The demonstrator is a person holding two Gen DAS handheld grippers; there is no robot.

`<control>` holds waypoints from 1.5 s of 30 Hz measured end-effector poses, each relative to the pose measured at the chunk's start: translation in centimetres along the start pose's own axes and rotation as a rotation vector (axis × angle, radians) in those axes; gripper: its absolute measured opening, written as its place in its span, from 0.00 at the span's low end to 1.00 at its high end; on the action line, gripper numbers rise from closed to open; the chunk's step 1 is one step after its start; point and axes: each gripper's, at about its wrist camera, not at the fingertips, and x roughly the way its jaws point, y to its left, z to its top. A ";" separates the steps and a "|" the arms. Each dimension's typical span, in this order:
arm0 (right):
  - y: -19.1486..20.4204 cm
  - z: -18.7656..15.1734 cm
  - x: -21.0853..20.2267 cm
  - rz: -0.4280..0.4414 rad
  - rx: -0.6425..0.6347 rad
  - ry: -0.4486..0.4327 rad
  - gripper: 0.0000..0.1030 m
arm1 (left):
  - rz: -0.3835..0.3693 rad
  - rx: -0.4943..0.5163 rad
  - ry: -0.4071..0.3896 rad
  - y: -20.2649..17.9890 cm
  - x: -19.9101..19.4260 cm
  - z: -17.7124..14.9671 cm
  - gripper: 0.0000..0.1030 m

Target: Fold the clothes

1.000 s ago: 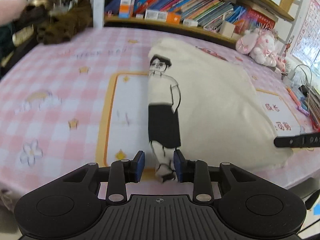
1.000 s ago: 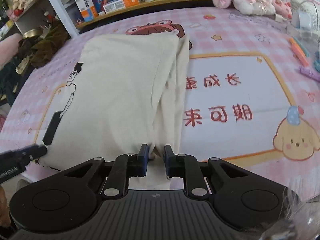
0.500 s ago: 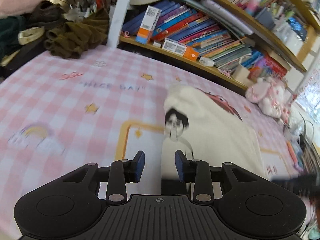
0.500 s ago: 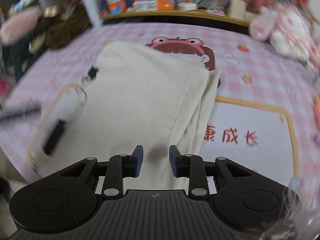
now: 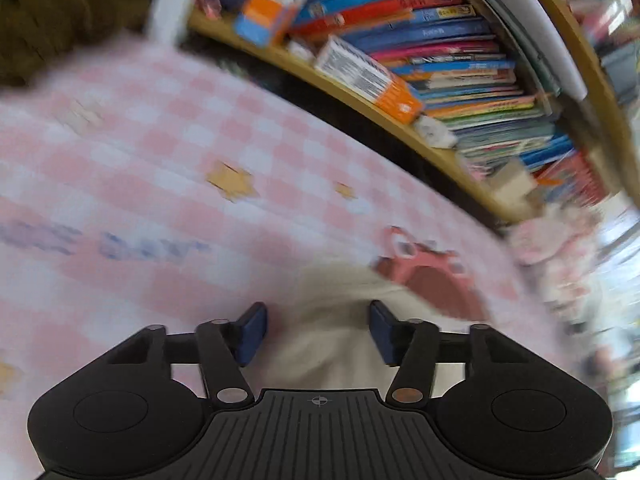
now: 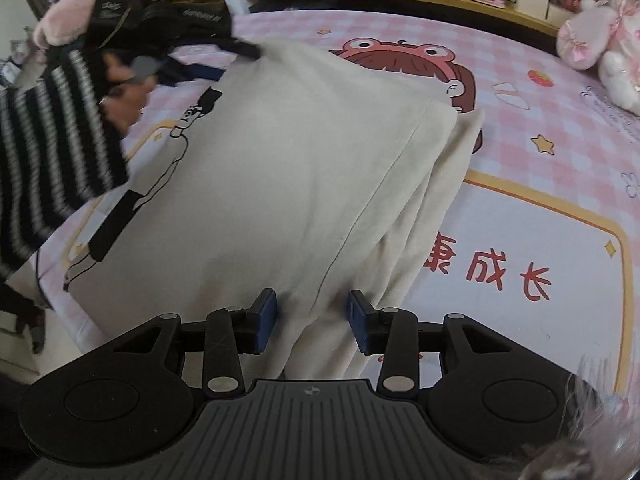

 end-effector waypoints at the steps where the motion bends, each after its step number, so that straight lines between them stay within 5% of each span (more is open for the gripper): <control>1: -0.1 0.0 0.0 0.009 0.001 0.001 0.37 | -0.026 -0.022 0.001 0.2 0.2 0.0 0.31; 3: -0.4 0.0 -0.1 0.029 0.009 0.002 0.37 | -0.093 -0.060 -0.044 0.6 -0.5 0.0 0.15; 6: -1.0 0.1 -0.2 0.062 0.033 0.001 0.37 | -0.072 0.072 -0.127 -1.2 -1.4 -0.4 0.16; 9: -1.2 0.1 -0.2 0.070 0.037 0.002 0.37 | 0.139 0.177 -0.046 -2.1 1.1 -0.1 0.25; 13: -0.9 0.2 -0.3 0.061 0.031 0.009 0.37 | 0.132 0.071 -0.079 -1.5 -0.9 0.4 0.48; 15: -0.7 0.1 -0.3 0.058 0.034 0.008 0.39 | 0.055 0.046 -0.112 -1.0 -3.9 -0.4 0.57; 18: -0.3 0.1 -0.2 0.044 0.027 0.008 0.43 | 0.044 0.080 -0.131 -0.6 -8.2 -2.7 0.58; 26: 0.6 -0.1 0.0 -0.024 0.095 -0.023 0.47 | 0.215 0.179 -0.082 0.9 -16.9 -13.6 0.58; 35: 2.3 -3.1 -3.2 -0.067 0.278 -0.085 0.50 | 0.212 0.128 -0.068 1.7 -18.5 -19.4 0.59; 40: 2.3 -5.8 -3.9 -0.080 0.464 -0.079 0.45 | 0.242 0.096 -0.063 0.9 -18.0 -19.4 0.52; 43: 2.5 -6.8 -3.8 -0.047 0.552 -0.082 0.45 | 0.202 0.045 -0.029 1.0 -17.6 -19.6 0.16; 45: 2.9 -7.1 -3.6 -0.060 0.546 -0.084 0.45 | 0.187 0.039 -0.027 0.8 -17.6 -20.0 0.10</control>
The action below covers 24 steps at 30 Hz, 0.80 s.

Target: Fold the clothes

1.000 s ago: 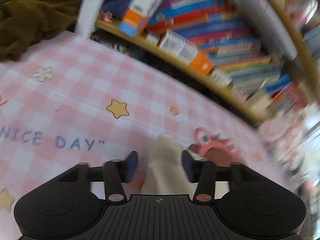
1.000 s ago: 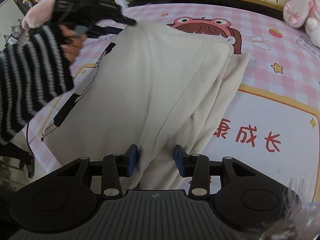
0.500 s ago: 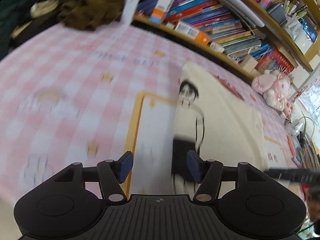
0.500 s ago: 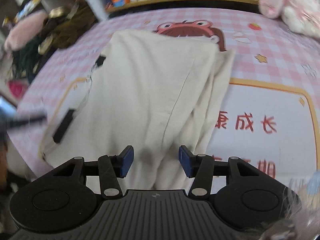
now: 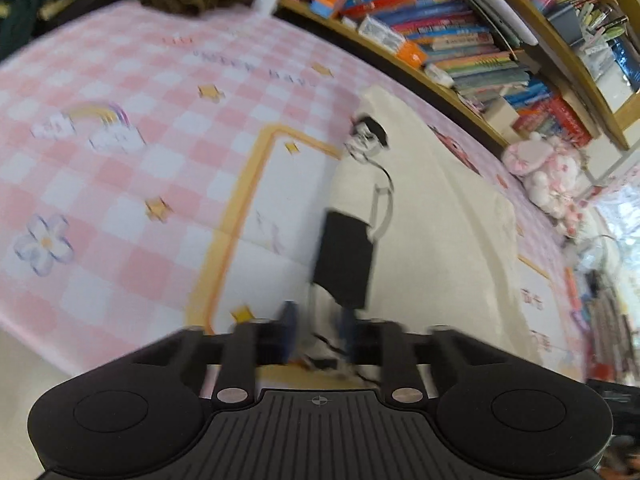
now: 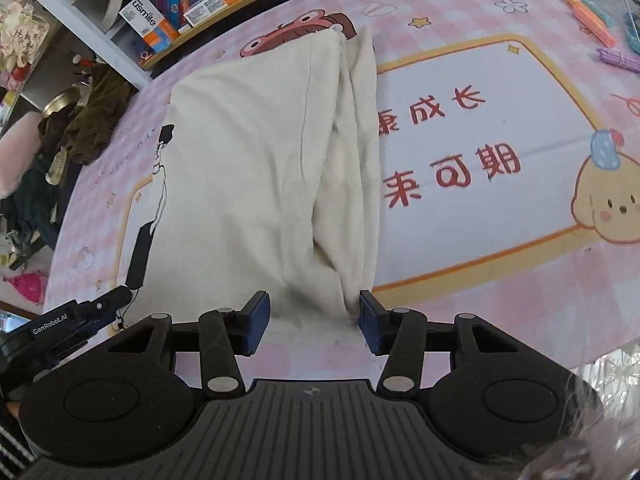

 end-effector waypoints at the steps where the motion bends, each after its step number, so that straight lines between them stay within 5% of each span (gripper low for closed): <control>1: 0.2 -0.1 0.1 -0.007 -0.011 -0.006 0.44 | 0.000 0.019 -0.018 -0.4 -0.3 -0.2 0.08; 3: 0.8 -0.4 0.1 -0.024 -0.051 -0.013 0.41 | 0.002 0.079 -0.075 -1.4 -1.4 -0.5 0.07; 5: 1.4 -0.6 0.2 -0.034 -0.112 -0.013 0.18 | 0.005 0.135 -0.127 -2.1 -2.6 -0.5 0.07; 7: 1.3 -0.8 -0.1 0.000 -0.124 -0.024 0.15 | 0.027 0.148 -0.114 -1.9 -2.5 -0.4 0.07; 12: 0.5 -0.7 -0.4 0.031 -0.071 -0.025 0.17 | 0.112 0.223 -0.064 -1.3 -2.4 -1.0 0.10; 15: -0.3 -0.4 -1.0 0.051 -0.036 -0.015 0.27 | 0.146 0.312 -0.089 -1.3 -3.9 -1.8 0.16; 16: -0.5 -0.3 -1.2 0.058 -0.025 -0.011 0.36 | 0.160 0.333 -0.109 -1.5 -4.4 -2.0 0.20; 17: -0.8 -0.2 -1.4 0.059 -0.023 -0.009 0.41 | 0.176 0.350 -0.135 -1.8 -4.7 -2.2 0.35; 19: -1.3 0.0 -1.8 0.048 -0.020 0.001 0.44 | 0.210 0.386 -0.188 -2.3 -5.4 -2.6 0.83; 24: -2.7 0.3 -1.8 0.050 0.032 0.045 0.44 | 0.200 0.558 -0.259 -5.2 -5.5 -4.1 0.88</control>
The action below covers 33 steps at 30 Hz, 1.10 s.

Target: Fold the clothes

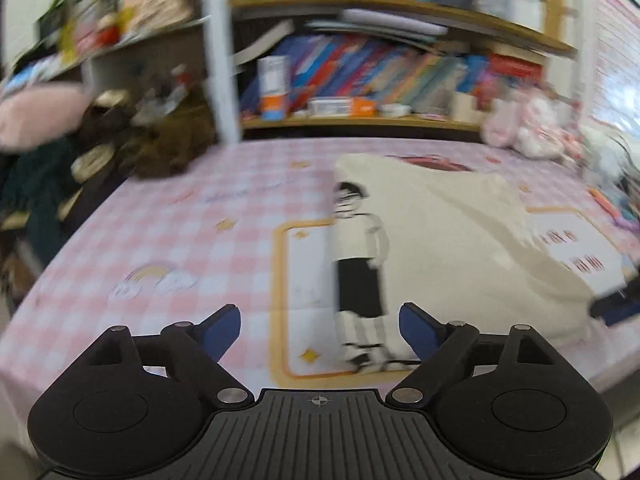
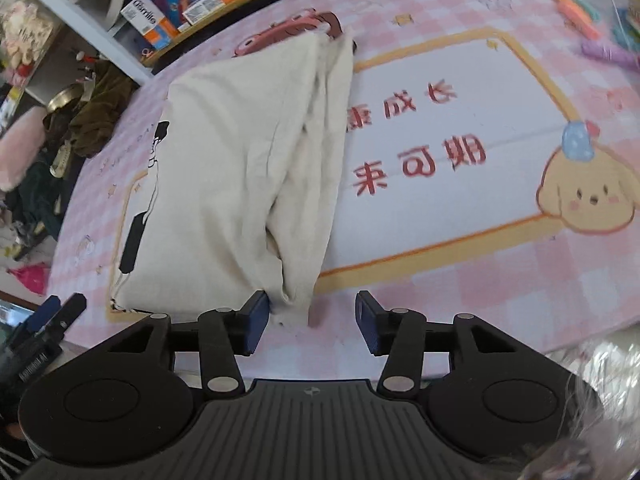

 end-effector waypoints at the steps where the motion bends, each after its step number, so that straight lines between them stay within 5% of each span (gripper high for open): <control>1: -0.1 0.2 0.2 0.012 0.011 0.005 0.44 | -0.019 0.035 -0.003 -0.7 0.0 0.1 0.89; 9: 0.4 1.6 2.4 0.076 0.108 0.064 0.43 | -0.104 0.320 -0.003 -5.8 1.2 -0.4 0.89; 10: 0.5 1.5 2.7 0.081 0.111 0.074 0.37 | -0.111 0.354 -0.002 -6.3 1.4 -0.5 0.89; 11: 0.8 1.6 2.9 0.073 0.098 0.084 0.20 | -0.113 0.388 -0.001 -6.8 1.5 -0.7 0.89; 13: 0.6 1.9 3.3 0.084 0.113 0.102 0.14 | -0.110 0.455 0.000 -7.7 2.0 -0.9 0.89; 19: 1.4 3.9 -0.5 0.243 0.162 0.015 0.12 | -0.040 0.706 -0.017 -10.4 3.2 -2.5 0.89; 23: 2.4 4.9 -2.5 0.268 0.128 -0.036 0.12 | 0.119 0.842 -0.062 -11.2 4.9 -3.6 0.83; 26: 2.2 5.1 -2.8 0.228 0.102 -0.053 0.12 | 0.197 0.868 -0.071 -10.5 5.9 -3.8 0.67; 30: 1.3 4.5 -1.7 0.117 0.012 -0.011 0.16 | 0.129 0.807 -0.056 -9.2 5.5 -3.7 0.44; 33: 1.9 3.8 -1.8 -0.048 -0.211 -0.027 0.30 | 0.073 0.826 -0.058 -9.2 4.8 -3.8 0.34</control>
